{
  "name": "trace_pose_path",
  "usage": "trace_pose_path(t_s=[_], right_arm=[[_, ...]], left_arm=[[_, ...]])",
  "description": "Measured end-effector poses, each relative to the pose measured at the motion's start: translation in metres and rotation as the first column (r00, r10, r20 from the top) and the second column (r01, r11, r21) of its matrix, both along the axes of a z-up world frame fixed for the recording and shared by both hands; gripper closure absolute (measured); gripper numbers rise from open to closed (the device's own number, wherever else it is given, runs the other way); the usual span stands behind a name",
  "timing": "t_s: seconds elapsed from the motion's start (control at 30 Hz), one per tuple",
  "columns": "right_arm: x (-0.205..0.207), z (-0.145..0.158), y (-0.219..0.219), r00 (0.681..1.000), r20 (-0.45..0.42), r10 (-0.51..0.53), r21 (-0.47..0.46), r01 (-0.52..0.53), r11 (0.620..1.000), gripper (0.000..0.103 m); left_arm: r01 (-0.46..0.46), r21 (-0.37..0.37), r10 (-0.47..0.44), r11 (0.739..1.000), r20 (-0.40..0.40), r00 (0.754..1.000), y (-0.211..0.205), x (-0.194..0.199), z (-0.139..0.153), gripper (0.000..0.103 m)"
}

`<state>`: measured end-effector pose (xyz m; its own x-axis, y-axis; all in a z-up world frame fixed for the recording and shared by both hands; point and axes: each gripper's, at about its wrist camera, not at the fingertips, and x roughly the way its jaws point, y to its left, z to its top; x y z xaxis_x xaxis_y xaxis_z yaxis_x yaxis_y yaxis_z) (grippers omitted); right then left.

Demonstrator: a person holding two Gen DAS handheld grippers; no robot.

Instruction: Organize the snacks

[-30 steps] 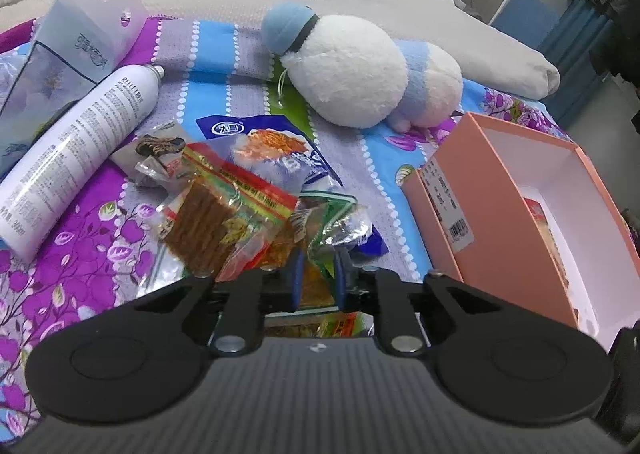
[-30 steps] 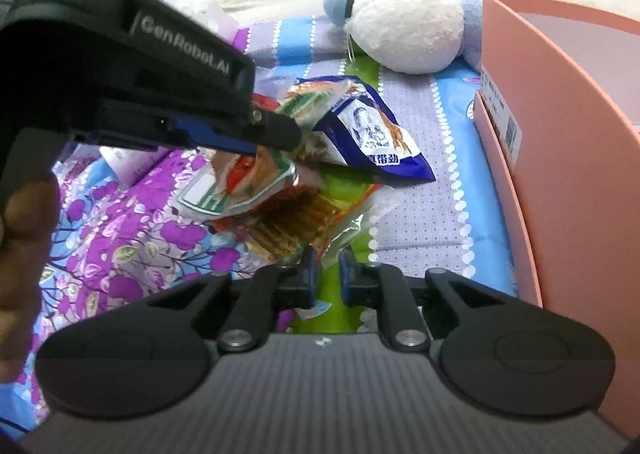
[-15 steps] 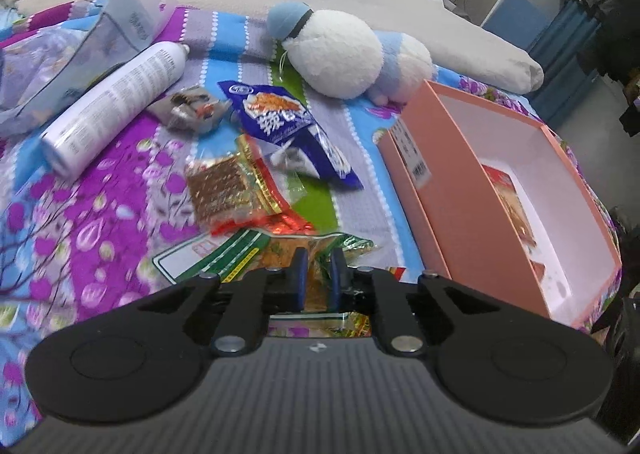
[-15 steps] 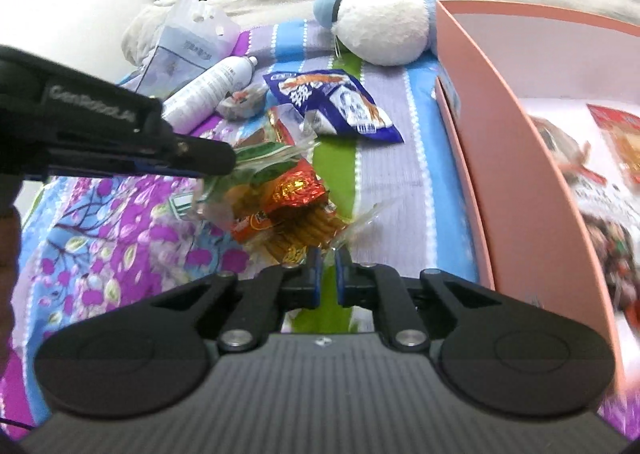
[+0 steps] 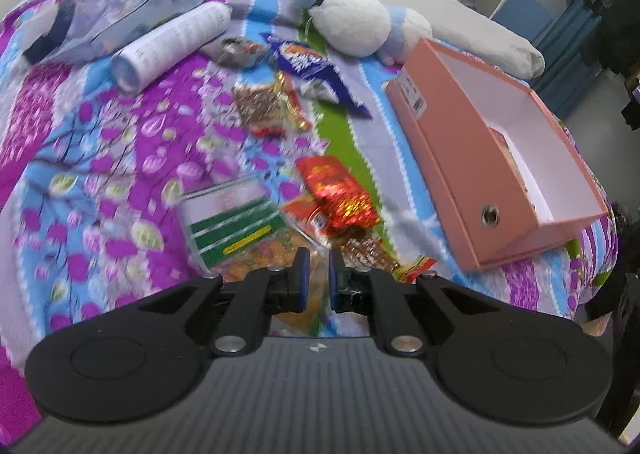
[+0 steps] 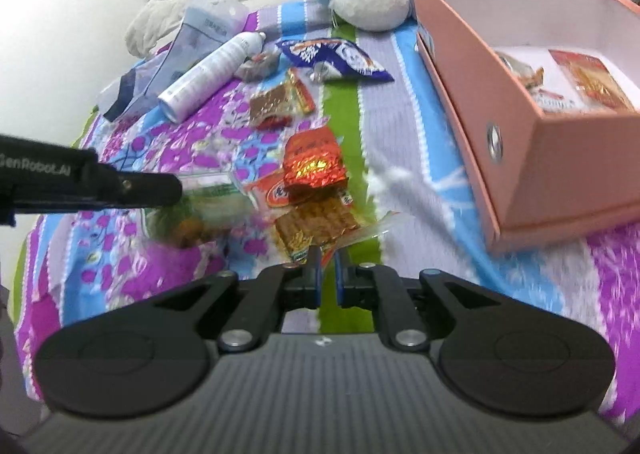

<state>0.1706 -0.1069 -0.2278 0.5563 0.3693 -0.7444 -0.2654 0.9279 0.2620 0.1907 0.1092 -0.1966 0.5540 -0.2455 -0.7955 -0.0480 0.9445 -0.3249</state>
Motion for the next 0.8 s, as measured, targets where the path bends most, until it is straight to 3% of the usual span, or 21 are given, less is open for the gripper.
trace_pose_path(t_s=[0.43,0.47,0.53,0.57,0.6,0.67,0.7,0.8], right_arm=[[-0.023,-0.008,-0.002,0.997,-0.035,0.072,0.029,-0.071,0.997,0.089],[-0.023,-0.007,-0.002,0.997,-0.035,0.074,0.030,-0.073,0.997,0.089],[-0.024,-0.006,-0.005,0.996,-0.035,0.082,0.031,-0.081,0.996,0.087],[-0.025,-0.006,-0.006,0.996,-0.034,0.086,0.029,-0.085,0.996,0.077],[-0.026,-0.005,-0.008,0.995,-0.032,0.091,0.025,-0.090,0.996,0.058],[-0.030,-0.004,-0.010,0.995,-0.020,0.100,0.026,-0.099,0.995,0.034],[-0.033,-0.003,-0.012,0.995,-0.008,0.104,0.025,-0.104,0.994,0.027],[-0.038,-0.001,-0.013,0.993,0.016,0.116,-0.004,-0.116,0.993,0.025]], left_arm=[[-0.083,-0.002,0.082,0.997,-0.112,0.990,0.019,-0.038,-0.024,0.090],[-0.094,-0.009,0.092,0.996,-0.120,0.989,0.021,-0.040,-0.025,0.086],[-0.116,-0.017,0.113,0.993,-0.135,0.984,0.023,-0.042,-0.027,0.069],[-0.129,-0.021,0.125,0.991,-0.139,0.982,0.024,-0.043,-0.028,0.053],[-0.139,-0.023,0.134,0.990,-0.139,0.981,0.024,-0.044,-0.028,0.042],[-0.157,-0.031,0.151,0.987,-0.138,0.979,0.024,-0.044,-0.028,0.030],[-0.165,-0.039,0.159,0.985,-0.140,0.977,0.025,-0.043,-0.029,0.024],[-0.195,-0.080,0.181,0.978,-0.150,0.972,0.027,-0.039,-0.030,0.018]])
